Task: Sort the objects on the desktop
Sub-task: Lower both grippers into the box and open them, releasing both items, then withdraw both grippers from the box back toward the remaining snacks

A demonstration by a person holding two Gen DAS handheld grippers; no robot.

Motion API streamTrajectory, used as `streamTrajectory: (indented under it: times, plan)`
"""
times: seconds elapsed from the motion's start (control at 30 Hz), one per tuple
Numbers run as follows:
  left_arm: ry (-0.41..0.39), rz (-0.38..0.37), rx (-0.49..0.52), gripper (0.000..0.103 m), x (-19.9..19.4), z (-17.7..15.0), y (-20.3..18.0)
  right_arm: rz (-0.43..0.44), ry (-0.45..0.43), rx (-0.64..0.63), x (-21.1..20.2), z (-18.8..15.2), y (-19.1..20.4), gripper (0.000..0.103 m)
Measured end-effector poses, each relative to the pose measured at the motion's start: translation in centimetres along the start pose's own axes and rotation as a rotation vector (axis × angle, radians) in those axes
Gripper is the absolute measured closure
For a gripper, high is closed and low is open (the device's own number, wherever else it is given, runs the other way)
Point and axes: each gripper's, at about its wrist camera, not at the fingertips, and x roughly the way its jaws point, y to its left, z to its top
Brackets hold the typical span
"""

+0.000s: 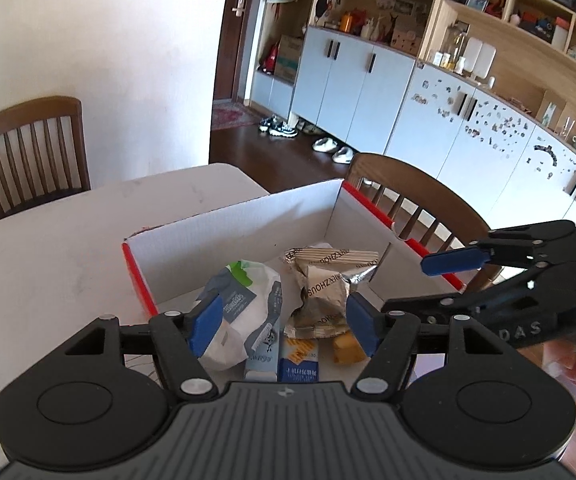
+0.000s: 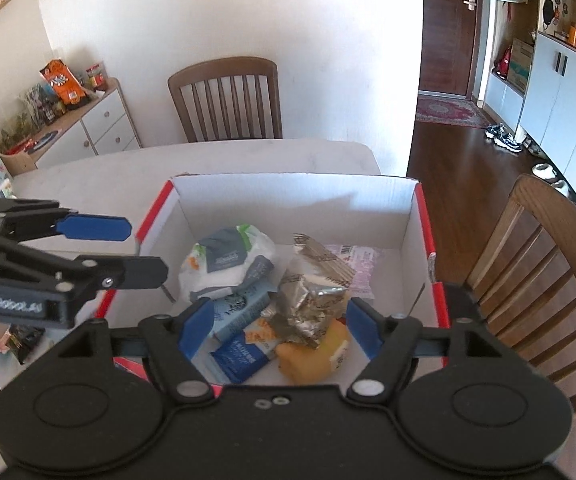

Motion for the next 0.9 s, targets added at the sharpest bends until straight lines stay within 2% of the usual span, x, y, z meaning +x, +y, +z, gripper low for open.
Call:
streamTrajectory:
  times: [0.2, 0.73, 0.9]
  plan:
    - [-0.036, -0.018, -0.024, 0.035, -3.1, -1.5, 0.8, 0.002, -0.031, 0.005, -1.0, -0.6, 1.7, 0.030]
    - [-0.095, -0.039, -0.040, 0.019, -10.2, -6.1, 4.4, -0.032, -0.091, 0.010, -2.3, -2.9, 7.9, 0.027]
    - [-0.101, -0.048, -0.059, 0.015, -12.0, -7.6, 6.1, -0.043, -0.105, 0.029, -2.7, -3.8, 10.4, 0.021]
